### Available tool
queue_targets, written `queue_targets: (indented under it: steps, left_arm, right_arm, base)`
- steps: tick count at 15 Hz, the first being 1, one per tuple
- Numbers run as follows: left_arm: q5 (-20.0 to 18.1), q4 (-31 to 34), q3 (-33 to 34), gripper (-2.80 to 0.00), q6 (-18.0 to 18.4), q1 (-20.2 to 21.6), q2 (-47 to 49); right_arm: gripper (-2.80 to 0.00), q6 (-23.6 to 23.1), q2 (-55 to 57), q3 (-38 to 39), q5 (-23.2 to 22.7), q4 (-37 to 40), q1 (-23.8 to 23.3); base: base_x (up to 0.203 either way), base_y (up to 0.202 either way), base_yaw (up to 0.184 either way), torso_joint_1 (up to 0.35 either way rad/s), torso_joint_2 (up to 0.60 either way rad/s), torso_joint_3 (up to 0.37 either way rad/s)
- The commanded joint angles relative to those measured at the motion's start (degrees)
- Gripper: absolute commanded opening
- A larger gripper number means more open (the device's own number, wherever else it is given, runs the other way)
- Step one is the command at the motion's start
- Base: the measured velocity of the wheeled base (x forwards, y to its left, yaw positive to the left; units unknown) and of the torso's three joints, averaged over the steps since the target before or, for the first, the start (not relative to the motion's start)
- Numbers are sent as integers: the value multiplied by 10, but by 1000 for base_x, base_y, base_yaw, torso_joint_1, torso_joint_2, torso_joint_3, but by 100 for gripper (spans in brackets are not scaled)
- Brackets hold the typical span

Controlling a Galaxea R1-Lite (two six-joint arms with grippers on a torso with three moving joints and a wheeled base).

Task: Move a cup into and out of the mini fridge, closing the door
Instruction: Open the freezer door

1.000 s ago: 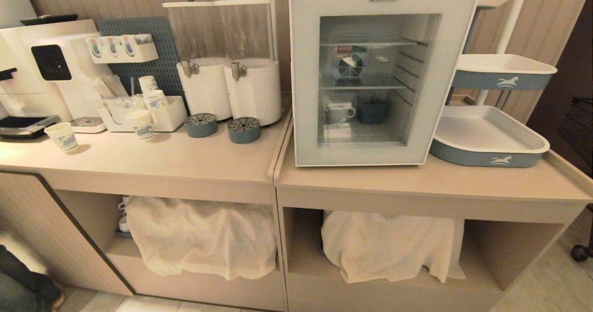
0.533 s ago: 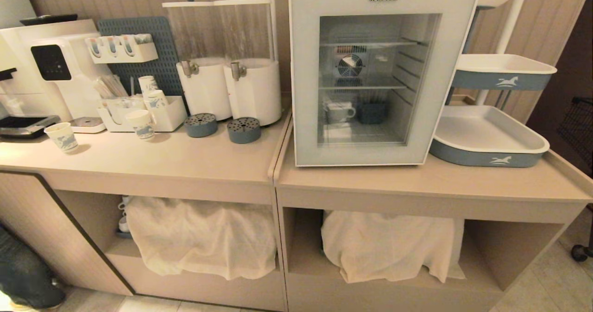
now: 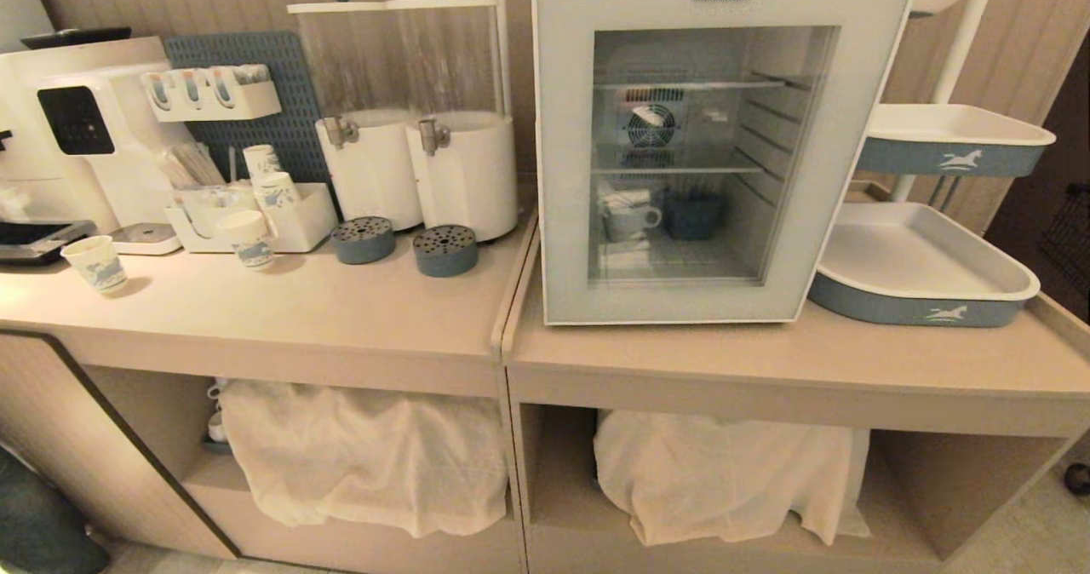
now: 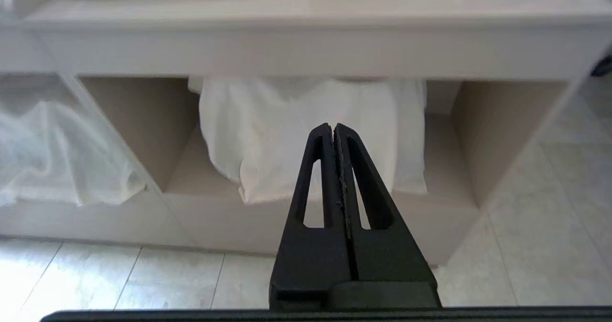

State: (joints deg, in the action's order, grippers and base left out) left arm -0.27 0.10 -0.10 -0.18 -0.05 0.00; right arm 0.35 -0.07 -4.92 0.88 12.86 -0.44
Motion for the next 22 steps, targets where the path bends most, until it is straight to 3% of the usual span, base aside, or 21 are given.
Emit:
queue_targets:
  steps: [1, 5, 22]
  left_arm:
    - [0, 0, 0, -280, -1, 0, 0]
    - [0, 0, 0, -280, -1, 0, 0]
    - [0, -1, 0, -280, 3, 0, 0]
  right_arm:
    - [-280, 0, 1, 0, 0, 1, 0]
    - [-280, 0, 1, 0, 0, 1, 0]
    - [-280, 0, 1, 0, 0, 1, 0]
  base:
    - [195, 0, 2, 2, 3, -2]
    - [145, 0, 3, 3, 6, 1]
    - [0, 0, 0, 0, 0, 0]
